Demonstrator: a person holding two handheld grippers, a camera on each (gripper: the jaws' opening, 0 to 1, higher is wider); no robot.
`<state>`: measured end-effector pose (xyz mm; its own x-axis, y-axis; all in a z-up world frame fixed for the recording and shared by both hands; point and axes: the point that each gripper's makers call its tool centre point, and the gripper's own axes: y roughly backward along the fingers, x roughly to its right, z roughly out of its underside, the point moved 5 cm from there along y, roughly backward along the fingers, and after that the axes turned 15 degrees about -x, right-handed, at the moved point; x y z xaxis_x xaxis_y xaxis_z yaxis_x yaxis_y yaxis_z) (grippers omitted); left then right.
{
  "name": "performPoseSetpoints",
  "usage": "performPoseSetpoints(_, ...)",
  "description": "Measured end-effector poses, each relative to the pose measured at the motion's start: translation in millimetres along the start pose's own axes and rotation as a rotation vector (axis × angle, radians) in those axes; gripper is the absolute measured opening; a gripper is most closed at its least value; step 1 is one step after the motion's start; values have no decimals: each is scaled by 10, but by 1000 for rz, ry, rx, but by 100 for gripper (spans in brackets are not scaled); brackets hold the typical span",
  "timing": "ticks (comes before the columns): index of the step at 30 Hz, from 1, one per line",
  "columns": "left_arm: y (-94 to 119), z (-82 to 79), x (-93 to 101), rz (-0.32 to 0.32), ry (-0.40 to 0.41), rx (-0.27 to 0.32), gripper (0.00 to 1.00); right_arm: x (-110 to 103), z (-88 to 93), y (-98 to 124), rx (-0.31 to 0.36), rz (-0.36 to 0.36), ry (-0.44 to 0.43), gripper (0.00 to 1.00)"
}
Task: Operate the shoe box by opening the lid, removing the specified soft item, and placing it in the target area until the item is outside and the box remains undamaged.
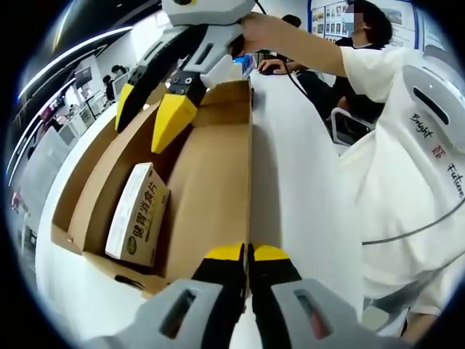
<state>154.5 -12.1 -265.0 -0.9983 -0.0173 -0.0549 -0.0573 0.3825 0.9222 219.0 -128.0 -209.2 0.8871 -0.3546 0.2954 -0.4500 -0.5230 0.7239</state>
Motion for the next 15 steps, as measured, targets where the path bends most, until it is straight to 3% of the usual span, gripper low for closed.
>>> performPoseSetpoints(5,-1,-1,-1,3,-3,-3,1,2,-13,-100,-35,-5,30,35)
performPoseSetpoints(15,0,3,-4,-4,-5,1,1,7,55,-269,-67,-4,-13,34)
